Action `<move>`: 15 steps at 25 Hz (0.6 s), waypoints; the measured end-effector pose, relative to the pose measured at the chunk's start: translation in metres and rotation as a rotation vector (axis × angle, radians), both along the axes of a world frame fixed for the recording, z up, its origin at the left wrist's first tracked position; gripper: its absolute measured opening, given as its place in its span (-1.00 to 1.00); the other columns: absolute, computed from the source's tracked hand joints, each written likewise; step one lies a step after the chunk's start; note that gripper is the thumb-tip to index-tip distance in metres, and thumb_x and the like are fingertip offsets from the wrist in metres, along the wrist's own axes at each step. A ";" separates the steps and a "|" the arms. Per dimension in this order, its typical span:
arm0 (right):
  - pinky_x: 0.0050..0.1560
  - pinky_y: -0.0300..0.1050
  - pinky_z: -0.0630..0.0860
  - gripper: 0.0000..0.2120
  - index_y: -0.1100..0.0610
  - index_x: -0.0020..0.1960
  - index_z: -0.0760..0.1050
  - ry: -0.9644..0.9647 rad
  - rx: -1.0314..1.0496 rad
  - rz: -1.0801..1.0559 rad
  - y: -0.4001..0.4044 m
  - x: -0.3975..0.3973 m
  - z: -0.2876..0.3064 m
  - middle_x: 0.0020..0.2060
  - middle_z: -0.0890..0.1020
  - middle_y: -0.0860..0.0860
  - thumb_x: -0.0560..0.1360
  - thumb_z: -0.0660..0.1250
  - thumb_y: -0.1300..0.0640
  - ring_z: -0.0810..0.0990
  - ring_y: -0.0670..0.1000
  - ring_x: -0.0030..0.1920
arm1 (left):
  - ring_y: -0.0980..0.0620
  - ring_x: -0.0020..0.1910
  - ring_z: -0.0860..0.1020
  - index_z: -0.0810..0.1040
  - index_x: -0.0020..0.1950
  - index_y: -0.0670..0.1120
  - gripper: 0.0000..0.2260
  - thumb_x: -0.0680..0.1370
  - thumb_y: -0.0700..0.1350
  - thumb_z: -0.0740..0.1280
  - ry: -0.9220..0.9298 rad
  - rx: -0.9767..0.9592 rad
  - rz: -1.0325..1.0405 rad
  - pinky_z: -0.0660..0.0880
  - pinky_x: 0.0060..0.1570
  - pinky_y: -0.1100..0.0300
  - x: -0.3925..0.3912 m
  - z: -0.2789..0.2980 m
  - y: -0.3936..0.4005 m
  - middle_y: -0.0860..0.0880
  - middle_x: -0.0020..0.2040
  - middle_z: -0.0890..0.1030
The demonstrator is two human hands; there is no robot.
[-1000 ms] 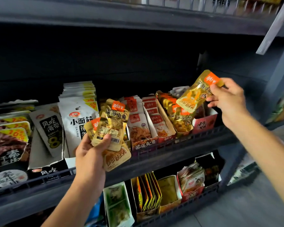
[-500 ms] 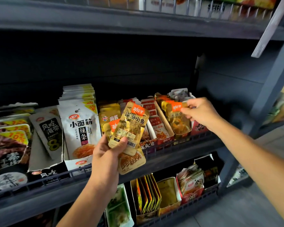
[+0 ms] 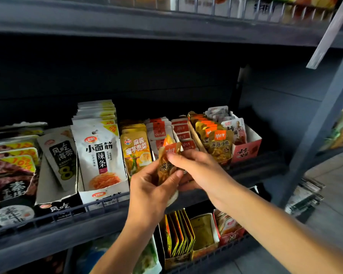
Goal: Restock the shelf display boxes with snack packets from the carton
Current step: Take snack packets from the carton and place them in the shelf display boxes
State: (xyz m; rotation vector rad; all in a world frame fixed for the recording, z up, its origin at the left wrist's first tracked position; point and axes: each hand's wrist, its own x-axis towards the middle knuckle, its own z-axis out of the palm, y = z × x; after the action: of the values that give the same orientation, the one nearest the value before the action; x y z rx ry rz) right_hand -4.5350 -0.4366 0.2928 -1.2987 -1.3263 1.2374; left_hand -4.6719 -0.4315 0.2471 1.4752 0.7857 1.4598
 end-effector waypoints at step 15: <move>0.35 0.33 0.38 -0.57 0.25 0.24 0.48 0.140 -0.018 0.049 0.001 0.030 -0.026 0.12 0.66 0.15 0.38 0.33 0.21 0.58 0.18 0.24 | 0.01 -0.06 0.56 0.46 0.04 -0.01 -0.81 0.64 0.07 0.17 -0.126 -0.199 0.001 0.58 -0.08 0.13 0.020 0.006 0.005 -0.01 -0.09 0.58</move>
State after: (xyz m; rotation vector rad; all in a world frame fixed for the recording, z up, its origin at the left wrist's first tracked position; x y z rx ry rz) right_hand -4.5052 -0.4356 0.2672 -1.1755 -1.2560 1.3516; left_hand -4.6520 -0.4263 0.2534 1.2218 0.8282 1.4172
